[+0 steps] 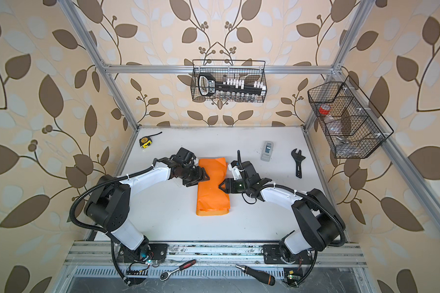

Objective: Wrap a gift box in wrapping paper
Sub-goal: Rotate the gift box at the center of the table, then fold the third fold of the wrapping paper on the gift box.

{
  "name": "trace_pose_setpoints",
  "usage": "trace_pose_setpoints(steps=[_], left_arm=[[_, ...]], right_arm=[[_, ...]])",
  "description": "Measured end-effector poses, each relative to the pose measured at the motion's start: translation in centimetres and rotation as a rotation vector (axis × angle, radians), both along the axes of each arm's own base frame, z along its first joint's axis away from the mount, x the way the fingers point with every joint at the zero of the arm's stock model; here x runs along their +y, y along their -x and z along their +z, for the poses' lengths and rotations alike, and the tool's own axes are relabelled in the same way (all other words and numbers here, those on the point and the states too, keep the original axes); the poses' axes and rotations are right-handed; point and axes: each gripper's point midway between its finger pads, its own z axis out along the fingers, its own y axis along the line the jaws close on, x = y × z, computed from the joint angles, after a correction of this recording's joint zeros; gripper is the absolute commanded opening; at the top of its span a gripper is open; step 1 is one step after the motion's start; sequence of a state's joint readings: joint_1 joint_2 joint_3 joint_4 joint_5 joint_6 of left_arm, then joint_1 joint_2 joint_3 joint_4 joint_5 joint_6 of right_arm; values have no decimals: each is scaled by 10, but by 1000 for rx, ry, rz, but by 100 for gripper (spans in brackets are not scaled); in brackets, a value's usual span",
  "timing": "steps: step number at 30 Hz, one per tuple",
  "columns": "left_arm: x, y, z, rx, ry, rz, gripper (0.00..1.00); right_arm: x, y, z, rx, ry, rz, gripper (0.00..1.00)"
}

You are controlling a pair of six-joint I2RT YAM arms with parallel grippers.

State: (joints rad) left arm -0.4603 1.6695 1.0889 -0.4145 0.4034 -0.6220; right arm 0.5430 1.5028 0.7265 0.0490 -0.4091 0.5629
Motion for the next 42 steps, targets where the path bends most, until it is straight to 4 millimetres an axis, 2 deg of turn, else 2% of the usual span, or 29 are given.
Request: trace_pose_setpoints(steps=[4,7,13,18,23,31,42], left_arm=[[-1,-1,2,-6,2,-18,75],[4,7,-2,2,-7,-26,79],[23,54,-2,15,-15,-42,83],[25,84,5,-12,3,-74,83],[26,102,-14,29,-8,-78,79],[29,111,-32,63,-7,-44,71],[23,105,-42,61,18,-12,62]], right_arm=[[-1,1,-1,-3,6,7,66],[-5,9,-6,2,14,14,69],[-10,43,-20,27,32,58,69],[-17,68,-37,63,47,66,65],[-22,74,-47,88,45,32,61],[-16,65,-41,65,9,-7,55],[-14,60,-42,78,-8,-41,43]])
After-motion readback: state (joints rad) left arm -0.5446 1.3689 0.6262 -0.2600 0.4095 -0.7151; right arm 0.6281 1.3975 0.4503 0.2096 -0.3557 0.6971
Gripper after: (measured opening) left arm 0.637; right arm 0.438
